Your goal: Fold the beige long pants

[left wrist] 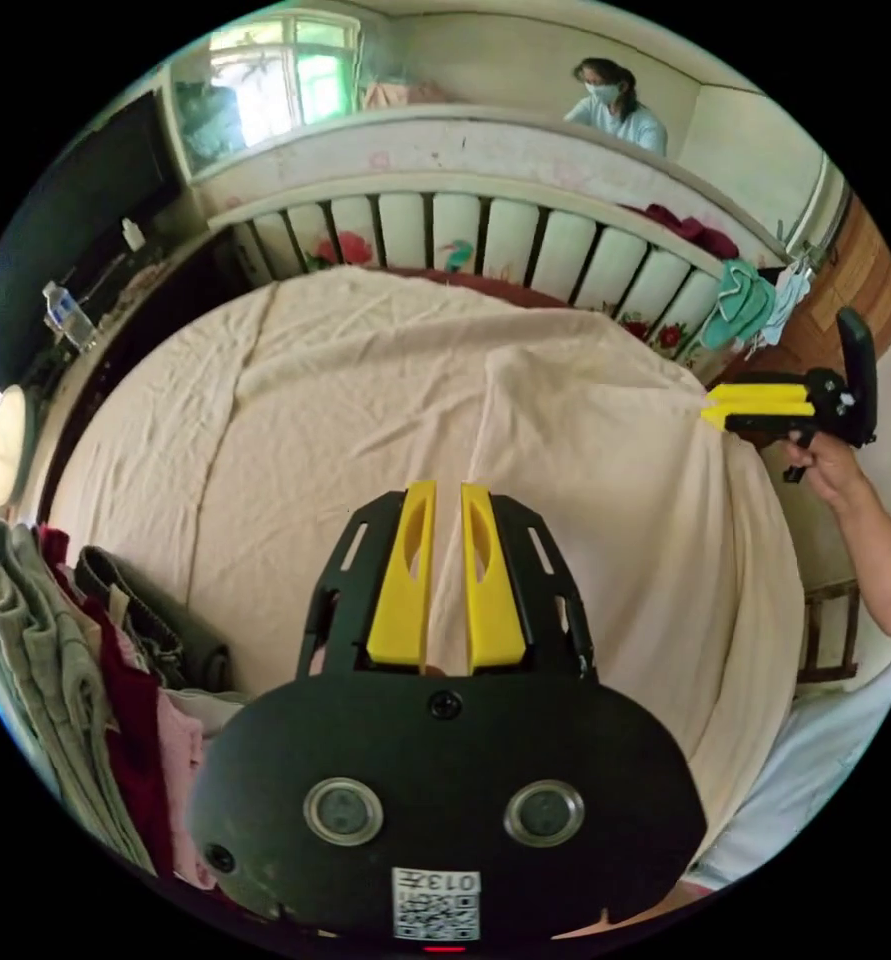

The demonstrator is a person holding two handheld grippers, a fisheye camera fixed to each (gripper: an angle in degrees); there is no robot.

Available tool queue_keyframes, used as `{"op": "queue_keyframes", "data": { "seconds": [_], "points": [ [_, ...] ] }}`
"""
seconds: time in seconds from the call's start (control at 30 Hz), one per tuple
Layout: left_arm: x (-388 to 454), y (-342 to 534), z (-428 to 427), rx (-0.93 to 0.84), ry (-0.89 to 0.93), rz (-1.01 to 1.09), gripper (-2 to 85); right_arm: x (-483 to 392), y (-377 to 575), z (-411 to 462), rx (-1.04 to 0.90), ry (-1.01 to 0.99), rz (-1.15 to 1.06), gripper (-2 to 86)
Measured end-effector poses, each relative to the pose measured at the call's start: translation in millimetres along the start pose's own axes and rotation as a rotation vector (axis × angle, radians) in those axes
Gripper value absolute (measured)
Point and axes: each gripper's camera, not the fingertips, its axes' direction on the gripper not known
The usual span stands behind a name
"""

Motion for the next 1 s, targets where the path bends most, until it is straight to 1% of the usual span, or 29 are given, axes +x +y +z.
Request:
{"op": "queue_keyframes", "data": {
  "seconds": [0.07,0.1,0.2,0.23,0.3,0.37,0.43,0.5,0.57,0.67,0.7,0.73,0.77,0.83,0.9,0.97,1.0],
  "points": [
    [-9.8,13.1,-6.3,0.041,0.007,-0.053,5.0,2.5,4.6,19.9,-0.082,0.007,0.017,6.4],
    [-14.9,24.2,-14.9,0.076,0.016,-0.072,5.6,2.2,4.5,17.5,-0.063,0.013,0.021,6.6],
    [-14.3,57.7,-34.2,0.061,0.046,-0.023,6.2,-0.2,-6.5,-9.5,0.075,0.092,0.059,6.1],
    [-7.9,77.3,-41.9,0.055,0.042,0.009,6.3,-5.0,-16.6,-18.8,0.132,0.115,0.053,6.2],
    [4.3,109.1,-47.7,0.024,0.04,0.032,6.3,-21.1,-38.1,-22.8,0.172,0.077,-0.026,6.4],
    [16.7,141.6,-50.7,-0.019,0.007,0.018,6.4,-56.0,-75.1,-8.1,0.125,-0.041,-0.188,6.1],
    [25.8,186.5,-53.0,-0.057,-0.096,-0.056,6.8,-87.8,-102.3,8.1,0.06,-0.109,-0.311,5.1],
    [22.8,216.4,-52.5,-0.078,-0.122,-0.148,7.0,-117.8,-123.5,23.3,0.053,-0.121,-0.403,4.2],
    [15.7,238.9,-47.2,-0.099,-0.133,-0.22,7.1,-147.9,-148.4,48.1,-0.006,-0.104,-0.5,2.6],
    [-1.6,258.4,-34.0,-0.097,-0.128,-0.299,6.9,-162.2,-176.4,76.4,-0.072,-0.055,-0.525,1.0],
    [-9.3,261.0,-31.7,-0.069,-0.096,-0.324,6.8,-162.9,-181.3,81.8,-0.084,-0.03,-0.526,0.8],
    [-15.6,261.6,-28.7,-0.058,-0.083,-0.336,6.6,-162.5,-191.2,93.5,-0.124,0.04,-0.521,0.7],
    [-18.0,261.9,-27.3,-0.053,-0.078,-0.336,6.4,-159.7,-199.9,95.5,-0.113,0.025,-0.532,0.6],
    [-27.0,268.2,-24.9,-0.032,-0.03,-0.373,6.7,-150.4,-217.0,99.8,-0.145,0.078,-0.46,0.8],
    [-26.6,279.8,-34.1,-0.015,-0.041,-0.399,6.9,-144.3,-230.2,91.4,-0.13,0.039,-0.403,1.4],
    [-17.4,299.1,-51.0,-0.008,-0.087,-0.352,7.1,-158.5,-237.3,66.5,-0.03,-0.064,-0.493,3.6],
    [-11.4,317.8,-60.4,-0.06,-0.163,-0.333,7.3,-165.0,-237.7,61.9,-0.013,-0.089,-0.538,4.4]
  ]
}}
